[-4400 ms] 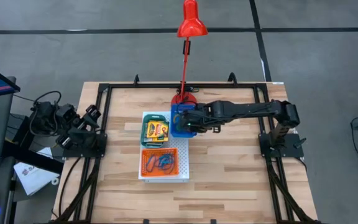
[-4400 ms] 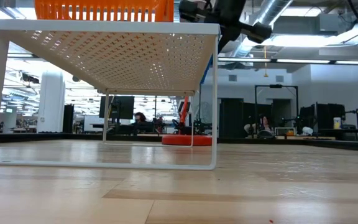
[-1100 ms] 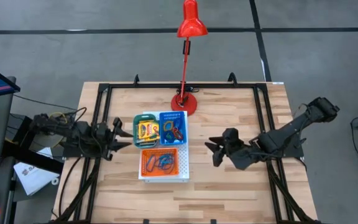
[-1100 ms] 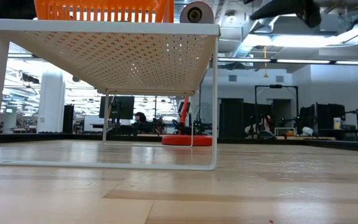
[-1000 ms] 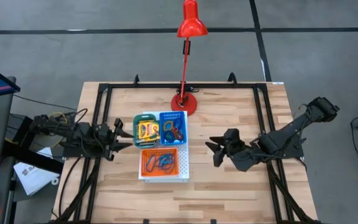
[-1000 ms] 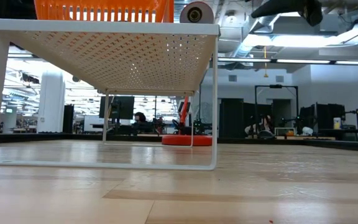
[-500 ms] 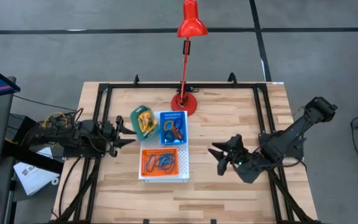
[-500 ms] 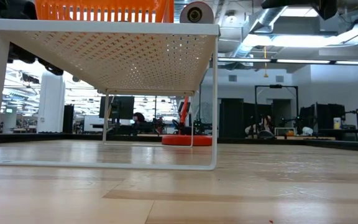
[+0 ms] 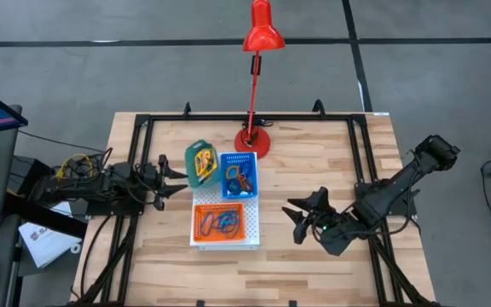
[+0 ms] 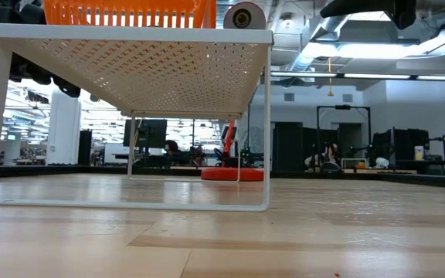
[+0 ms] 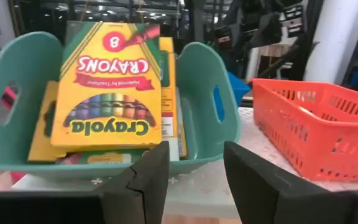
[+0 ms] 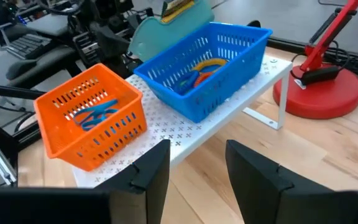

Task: Pick & Place Office Desk Supplies
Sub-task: Adjust the bins on the shelf

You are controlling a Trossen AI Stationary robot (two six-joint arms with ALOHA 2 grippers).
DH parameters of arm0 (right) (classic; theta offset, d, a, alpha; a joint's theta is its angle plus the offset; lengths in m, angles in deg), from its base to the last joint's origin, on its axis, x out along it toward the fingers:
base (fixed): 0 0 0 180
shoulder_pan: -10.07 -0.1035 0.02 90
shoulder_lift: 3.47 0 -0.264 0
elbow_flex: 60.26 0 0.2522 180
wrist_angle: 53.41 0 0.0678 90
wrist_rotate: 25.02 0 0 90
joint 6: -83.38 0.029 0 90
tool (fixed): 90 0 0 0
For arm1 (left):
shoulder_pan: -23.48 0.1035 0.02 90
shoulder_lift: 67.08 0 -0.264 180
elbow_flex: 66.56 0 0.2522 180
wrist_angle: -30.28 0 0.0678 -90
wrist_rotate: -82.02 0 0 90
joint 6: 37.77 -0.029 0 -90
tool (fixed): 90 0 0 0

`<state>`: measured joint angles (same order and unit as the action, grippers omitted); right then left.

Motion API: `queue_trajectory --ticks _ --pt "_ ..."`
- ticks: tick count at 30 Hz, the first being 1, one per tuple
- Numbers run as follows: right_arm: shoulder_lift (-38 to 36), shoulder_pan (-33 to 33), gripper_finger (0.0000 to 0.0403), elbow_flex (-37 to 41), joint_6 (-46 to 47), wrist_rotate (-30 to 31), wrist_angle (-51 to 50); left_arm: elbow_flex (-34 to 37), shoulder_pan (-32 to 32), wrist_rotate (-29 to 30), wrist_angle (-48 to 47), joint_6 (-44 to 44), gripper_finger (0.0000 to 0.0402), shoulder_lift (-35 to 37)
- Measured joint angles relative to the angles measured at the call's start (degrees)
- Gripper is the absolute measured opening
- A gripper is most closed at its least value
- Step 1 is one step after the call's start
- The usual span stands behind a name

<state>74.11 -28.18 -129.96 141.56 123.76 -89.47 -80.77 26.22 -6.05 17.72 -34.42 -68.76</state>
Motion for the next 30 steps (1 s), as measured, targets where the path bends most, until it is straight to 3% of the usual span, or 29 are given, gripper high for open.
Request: queue_trajectory --ticks 11,19,30 --pt "0.0 0.74 0.0153 0.0 -7.66 0.02 6.05 0.09 -0.2 0.64 2.19 5.93 0.0149 -3.37" --pt "0.0 0.36 0.0153 0.0 -7.64 -0.22 6.14 0.09 -0.23 -5.52 11.39 -1.0 0.0149 -3.18" --pt "0.0 0.06 0.0153 0.0 -7.2 -0.22 6.31 0.09 -0.22 -5.83 1.46 -1.91 0.0149 -3.22"
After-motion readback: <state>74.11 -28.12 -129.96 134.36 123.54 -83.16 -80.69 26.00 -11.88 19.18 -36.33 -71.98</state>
